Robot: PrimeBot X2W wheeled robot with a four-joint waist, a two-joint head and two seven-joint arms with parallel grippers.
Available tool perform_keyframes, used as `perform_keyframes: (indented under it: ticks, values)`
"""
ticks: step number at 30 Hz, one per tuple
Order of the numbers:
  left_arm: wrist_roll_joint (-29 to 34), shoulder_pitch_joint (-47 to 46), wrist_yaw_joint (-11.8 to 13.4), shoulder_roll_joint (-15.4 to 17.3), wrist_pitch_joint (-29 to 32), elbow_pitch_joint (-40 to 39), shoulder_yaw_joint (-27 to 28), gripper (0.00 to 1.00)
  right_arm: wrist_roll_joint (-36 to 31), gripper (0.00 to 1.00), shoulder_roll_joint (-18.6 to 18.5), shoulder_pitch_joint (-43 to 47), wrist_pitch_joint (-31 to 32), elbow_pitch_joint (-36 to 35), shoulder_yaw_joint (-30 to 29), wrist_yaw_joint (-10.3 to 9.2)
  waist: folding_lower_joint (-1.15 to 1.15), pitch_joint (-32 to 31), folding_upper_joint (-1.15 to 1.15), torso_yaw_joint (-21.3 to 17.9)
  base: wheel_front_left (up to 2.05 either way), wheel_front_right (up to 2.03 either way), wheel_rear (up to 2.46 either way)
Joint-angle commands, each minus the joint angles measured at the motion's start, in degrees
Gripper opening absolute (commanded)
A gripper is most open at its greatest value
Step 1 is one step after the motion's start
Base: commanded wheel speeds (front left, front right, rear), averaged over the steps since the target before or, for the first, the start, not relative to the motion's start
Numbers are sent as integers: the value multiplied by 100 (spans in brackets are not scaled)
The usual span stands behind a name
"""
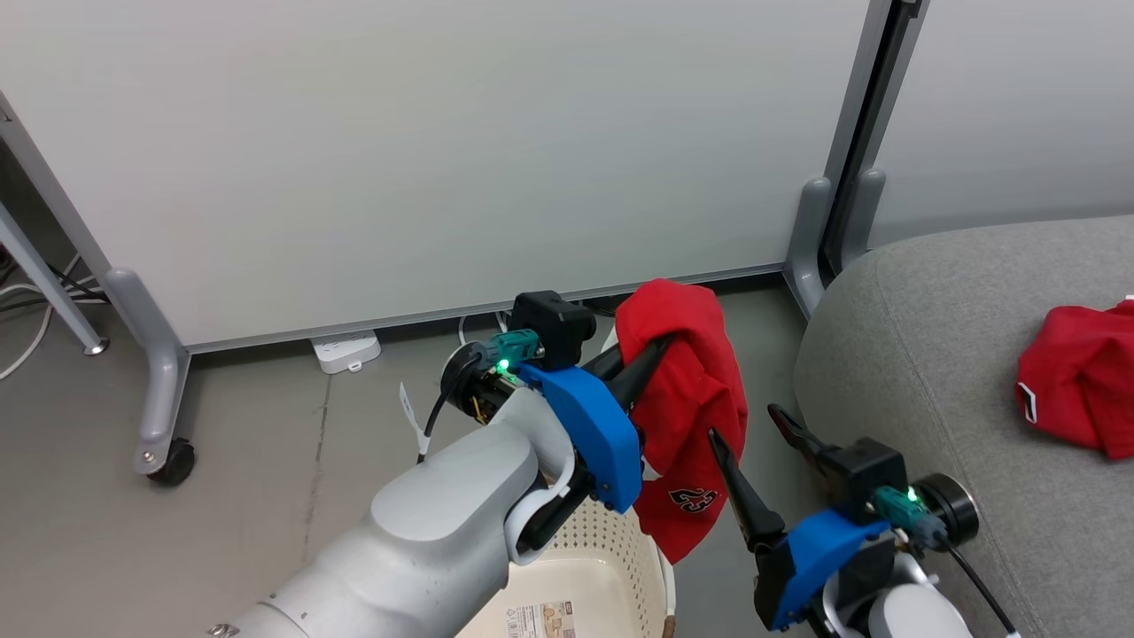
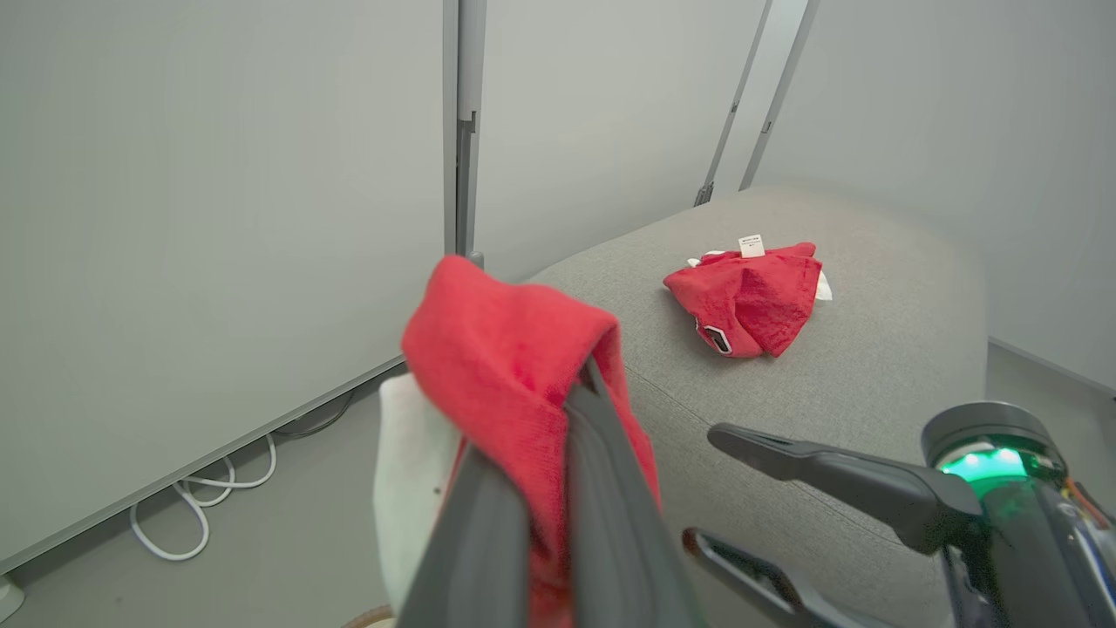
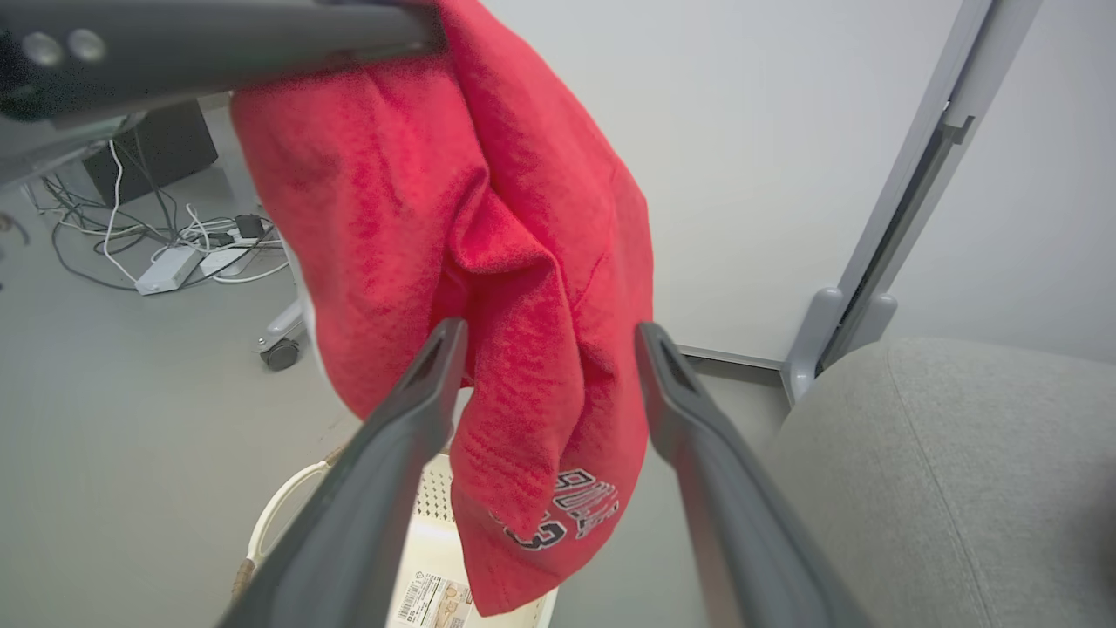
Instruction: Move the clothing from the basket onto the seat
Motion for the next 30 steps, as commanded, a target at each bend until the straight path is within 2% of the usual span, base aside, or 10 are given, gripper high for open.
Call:
perform_keyframes:
  ticks: [1,12,22,23,24,25,30]
  values:
    - [-35,-62,23,8,-32,5,-48,0,31,100,-67,-169,18,107,64,-5,0,1,0,-6,0,0,0]
    - [-225,-151,10,8,-84,-10,-230,0,377,100,-374,-1486,173,1594,1149,-5,0,38,0,19,0,0,0]
    - [-365,-181,22,6,-160,-85,-316,0,968,100,-116,-2644,-269,3125,2300,-5,0,91,0,-7,0,0,0]
    - [-367,-180,20,7,-165,-86,-325,0,1046,80,-79,-2720,-324,3257,2361,-5,0,91,0,-8,0,0,0]
    - [-377,-178,19,7,-171,-87,-335,0,1101,27,-53,-2795,-375,3386,2408,-5,0,91,0,-7,0,0,0]
    - [-387,-178,18,8,-174,-91,-342,0,1147,0,-25,-2871,-447,3505,2460,-5,0,90,0,-5,0,0,0]
    - [-421,-207,23,7,-201,-83,-373,0,1365,0,47,-3093,-783,3958,2645,-5,0,80,0,8,0,0,0]
